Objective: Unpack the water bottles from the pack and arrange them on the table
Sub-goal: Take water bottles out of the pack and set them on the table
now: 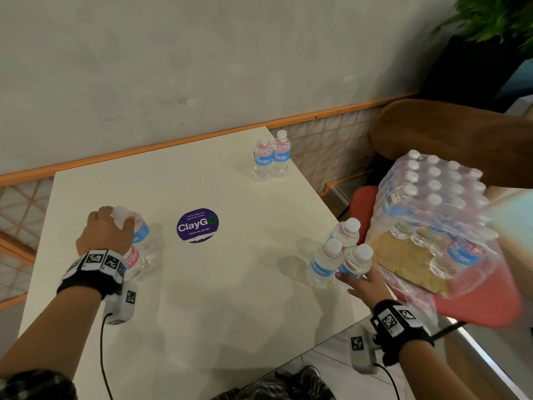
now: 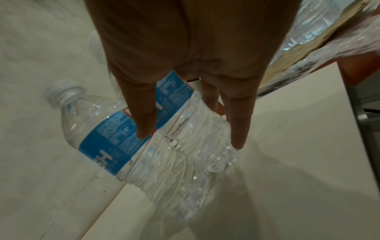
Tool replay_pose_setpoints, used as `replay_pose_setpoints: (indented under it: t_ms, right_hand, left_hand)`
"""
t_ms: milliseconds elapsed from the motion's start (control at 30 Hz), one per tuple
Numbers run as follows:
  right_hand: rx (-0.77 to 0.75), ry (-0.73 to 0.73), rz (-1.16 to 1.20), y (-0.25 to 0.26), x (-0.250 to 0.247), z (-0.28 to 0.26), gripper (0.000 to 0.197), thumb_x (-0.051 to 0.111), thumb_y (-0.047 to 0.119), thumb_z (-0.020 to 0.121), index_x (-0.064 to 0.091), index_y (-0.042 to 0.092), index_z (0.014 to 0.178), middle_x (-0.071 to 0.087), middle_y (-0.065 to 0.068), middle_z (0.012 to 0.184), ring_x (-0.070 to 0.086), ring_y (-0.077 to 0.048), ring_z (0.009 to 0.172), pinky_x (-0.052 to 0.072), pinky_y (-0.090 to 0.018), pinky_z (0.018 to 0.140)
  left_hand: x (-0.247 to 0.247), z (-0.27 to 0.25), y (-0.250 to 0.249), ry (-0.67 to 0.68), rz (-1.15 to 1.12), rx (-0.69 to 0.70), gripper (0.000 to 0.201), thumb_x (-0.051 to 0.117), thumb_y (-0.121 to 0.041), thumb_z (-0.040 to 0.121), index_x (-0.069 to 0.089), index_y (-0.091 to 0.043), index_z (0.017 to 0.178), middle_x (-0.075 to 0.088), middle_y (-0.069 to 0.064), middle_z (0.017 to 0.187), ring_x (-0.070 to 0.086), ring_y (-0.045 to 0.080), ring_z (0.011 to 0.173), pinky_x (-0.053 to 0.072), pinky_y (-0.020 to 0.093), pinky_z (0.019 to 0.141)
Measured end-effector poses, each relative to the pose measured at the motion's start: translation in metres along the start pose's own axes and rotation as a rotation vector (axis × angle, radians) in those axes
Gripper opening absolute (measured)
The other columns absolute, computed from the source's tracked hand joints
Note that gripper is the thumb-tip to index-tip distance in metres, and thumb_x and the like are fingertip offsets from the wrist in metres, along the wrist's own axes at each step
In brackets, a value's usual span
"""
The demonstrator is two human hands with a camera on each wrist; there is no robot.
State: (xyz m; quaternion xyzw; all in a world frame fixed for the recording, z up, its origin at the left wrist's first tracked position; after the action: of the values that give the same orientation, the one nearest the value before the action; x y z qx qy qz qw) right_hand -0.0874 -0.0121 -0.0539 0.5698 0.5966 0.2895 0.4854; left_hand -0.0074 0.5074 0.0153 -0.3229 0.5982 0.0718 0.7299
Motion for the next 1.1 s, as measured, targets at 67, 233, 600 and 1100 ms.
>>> replay_pose_setpoints:
  t_ms: [67,233,600,1100]
  right_hand:
    - [-0.001,0.001,-0.044,-0.002,-0.001,0.0,0.071,0.078,0.02,0.075,0.041,0.032,0.134,0.054,0.006,0.129,0.054,-0.021,0.115,0.052,-0.041,0.082]
    - [0.064,-0.021,-0.173,-0.008,0.0,0.0,0.074,0.06,-0.009,0.08,0.03,0.015,0.144,0.049,-0.009,0.135,0.052,-0.023,0.109,0.05,-0.03,0.079]
    - [0.043,0.028,-0.407,-0.008,-0.008,-0.001,0.062,0.047,0.004,0.087,0.033,0.035,0.139,0.056,-0.002,0.122,0.06,-0.025,0.102,0.052,-0.048,0.088]
    - [-0.066,-0.116,-0.251,0.028,-0.022,0.016,0.076,0.066,0.012,0.086,0.023,0.021,0.147,0.036,-0.01,0.147,0.046,-0.029,0.127,0.041,-0.04,0.104]
  left_hand:
    - [-0.003,-0.002,-0.005,-0.045,0.025,0.004,0.057,0.061,-0.043,0.086,0.045,-0.006,0.127,0.047,0.024,0.125,0.049,0.048,0.11,0.042,0.06,0.092]
    - [-0.001,-0.046,-0.077,-0.254,-0.116,0.586,0.052,0.055,-0.042,0.088,0.05,-0.007,0.126,0.051,0.019,0.126,0.044,0.038,0.115,0.042,0.051,0.091]
    - [0.074,-0.215,-0.276,0.276,-0.053,1.515,0.064,0.045,-0.069,0.081,0.059,-0.019,0.12,0.064,0.0,0.107,0.058,0.02,0.089,0.052,0.032,0.067]
    - [0.066,-0.169,-0.218,0.402,-0.026,0.952,0.057,0.044,-0.067,0.084,0.054,-0.017,0.107,0.066,0.009,0.088,0.061,0.028,0.085,0.039,0.03,0.066]
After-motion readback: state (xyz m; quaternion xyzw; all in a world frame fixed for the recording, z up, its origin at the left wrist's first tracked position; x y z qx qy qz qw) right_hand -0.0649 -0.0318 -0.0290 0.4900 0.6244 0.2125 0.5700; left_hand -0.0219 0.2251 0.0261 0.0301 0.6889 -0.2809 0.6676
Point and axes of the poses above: each hand's wrist, its own z-axis towards the middle knuckle, its own x-axis out of the palm, y = z × x, the point moved 1 cm from there along z, towards the middle knuckle
